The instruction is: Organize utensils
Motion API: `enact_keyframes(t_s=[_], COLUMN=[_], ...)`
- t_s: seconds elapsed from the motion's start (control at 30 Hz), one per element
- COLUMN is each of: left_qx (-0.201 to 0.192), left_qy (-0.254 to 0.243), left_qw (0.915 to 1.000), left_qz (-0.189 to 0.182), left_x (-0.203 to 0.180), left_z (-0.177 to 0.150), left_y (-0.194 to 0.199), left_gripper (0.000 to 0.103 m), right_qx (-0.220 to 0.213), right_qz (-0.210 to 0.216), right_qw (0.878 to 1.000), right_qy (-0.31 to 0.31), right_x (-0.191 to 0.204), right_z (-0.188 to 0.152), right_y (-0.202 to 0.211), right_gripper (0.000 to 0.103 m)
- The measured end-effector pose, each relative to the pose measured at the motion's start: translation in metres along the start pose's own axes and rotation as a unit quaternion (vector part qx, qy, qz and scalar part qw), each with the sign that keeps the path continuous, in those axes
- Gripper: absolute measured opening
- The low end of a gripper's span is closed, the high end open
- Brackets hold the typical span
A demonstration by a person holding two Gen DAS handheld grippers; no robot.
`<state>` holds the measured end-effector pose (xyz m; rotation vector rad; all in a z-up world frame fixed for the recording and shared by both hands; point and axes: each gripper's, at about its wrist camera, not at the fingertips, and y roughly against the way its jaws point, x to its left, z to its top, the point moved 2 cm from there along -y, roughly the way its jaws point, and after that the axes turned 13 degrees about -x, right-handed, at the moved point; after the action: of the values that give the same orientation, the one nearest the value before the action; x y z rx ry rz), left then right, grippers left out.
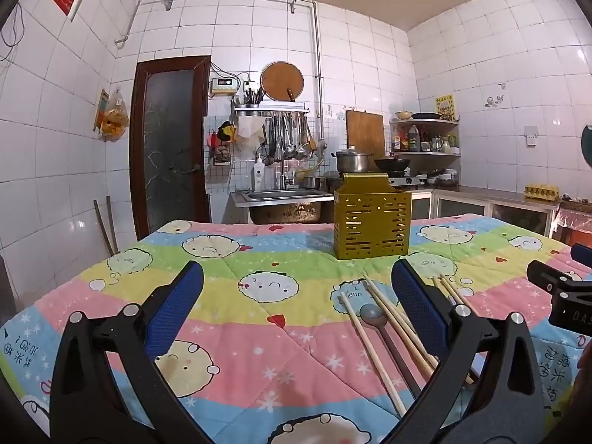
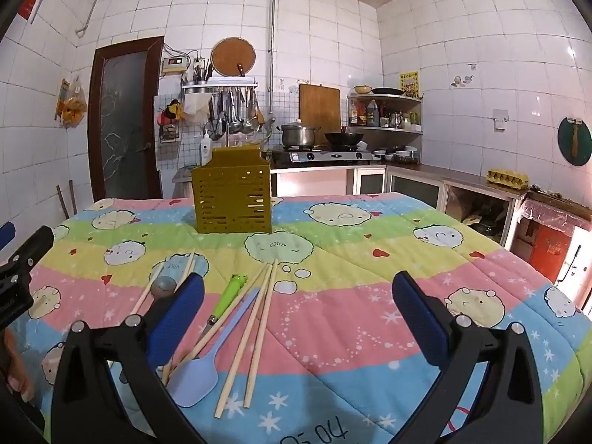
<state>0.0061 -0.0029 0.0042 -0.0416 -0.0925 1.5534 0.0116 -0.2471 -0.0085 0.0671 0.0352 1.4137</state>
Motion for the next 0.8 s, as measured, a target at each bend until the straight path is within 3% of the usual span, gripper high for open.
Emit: enact_keyframes(t_s=[0.8], left_qx=[-0.004], left_qy=[0.001], left_qw=[1.0000], left_qz=[0.001], left_x=[-0.0007], left_z=[-0.0032], left_y=[-0.0009], left_gripper=[0.098], right_qx=[-0.004], right_qz=[-0.006], right_qw=[1.000], right_qy=[-0.001], right_x=[-0.0021], right_z=[0.0011], right_y=[0.0016], right_gripper=[0.099])
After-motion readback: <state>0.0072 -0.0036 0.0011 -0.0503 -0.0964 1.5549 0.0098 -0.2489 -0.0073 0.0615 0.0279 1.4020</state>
